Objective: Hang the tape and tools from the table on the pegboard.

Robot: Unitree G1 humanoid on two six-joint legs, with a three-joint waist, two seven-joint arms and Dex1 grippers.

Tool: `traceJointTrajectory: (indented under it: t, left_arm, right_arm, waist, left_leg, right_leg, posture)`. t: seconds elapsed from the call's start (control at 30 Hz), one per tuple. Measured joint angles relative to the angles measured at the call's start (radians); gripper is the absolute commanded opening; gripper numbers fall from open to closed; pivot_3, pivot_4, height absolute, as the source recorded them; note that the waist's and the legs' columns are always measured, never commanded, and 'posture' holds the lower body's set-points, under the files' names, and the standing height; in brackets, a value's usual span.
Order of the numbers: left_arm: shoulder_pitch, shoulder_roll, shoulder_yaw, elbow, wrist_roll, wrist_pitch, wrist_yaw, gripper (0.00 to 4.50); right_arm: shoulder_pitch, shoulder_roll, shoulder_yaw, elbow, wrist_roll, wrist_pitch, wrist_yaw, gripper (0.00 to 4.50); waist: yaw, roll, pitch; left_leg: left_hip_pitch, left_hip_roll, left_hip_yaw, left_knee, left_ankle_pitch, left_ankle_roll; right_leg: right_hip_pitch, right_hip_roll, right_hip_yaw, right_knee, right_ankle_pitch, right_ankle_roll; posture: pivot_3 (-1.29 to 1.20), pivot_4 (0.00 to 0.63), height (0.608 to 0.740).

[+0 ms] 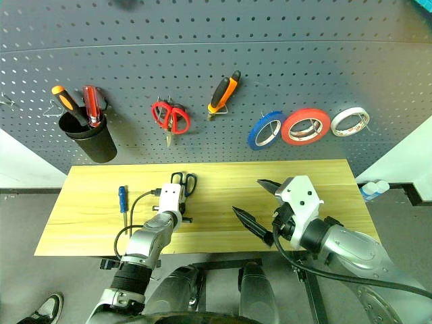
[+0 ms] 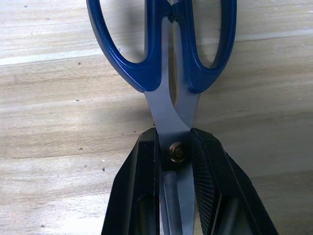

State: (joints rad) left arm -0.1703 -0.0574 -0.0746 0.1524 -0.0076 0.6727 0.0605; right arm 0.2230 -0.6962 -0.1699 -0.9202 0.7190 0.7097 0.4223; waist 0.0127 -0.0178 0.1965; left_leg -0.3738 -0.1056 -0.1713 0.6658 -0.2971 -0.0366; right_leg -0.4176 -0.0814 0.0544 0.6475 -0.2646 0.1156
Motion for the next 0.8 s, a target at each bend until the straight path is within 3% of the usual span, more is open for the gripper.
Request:
traceJointTrajectory:
  t: [0.4, 0.8]
  left_arm:
    - [-0.003, 0.006, -0.021, -0.136, -0.028, 0.085, -0.089, 0.58]
    - [-0.034, 0.168, -0.170, -0.180, 0.020, -0.078, -0.261, 0.58]
  right_arm:
    - [-0.003, 0.001, 0.008, 0.001, -0.010, -0.001, 0.007, 4.50]
    - [-0.006, 0.011, 0.010, 0.004, -0.033, -0.021, 0.013, 4.50]
  waist:
    - [0.001, 0.000, 0.000]
    - [0.001, 0.000, 0.000]
  left_leg:
    - [0.000, 0.000, 0.000, 0.000, 0.000, 0.000]
    - [0.000, 0.000, 0.000, 0.000, 0.000, 0.000]
  right_leg:
    - [0.000, 0.000, 0.000, 0.000, 0.000, 0.000]
    - [0.000, 0.000, 0.000, 0.000, 0.000, 0.000]
  posture:
    - [-0.05, 0.153, 0.720]
    - [-0.04, 0.138, 0.720]
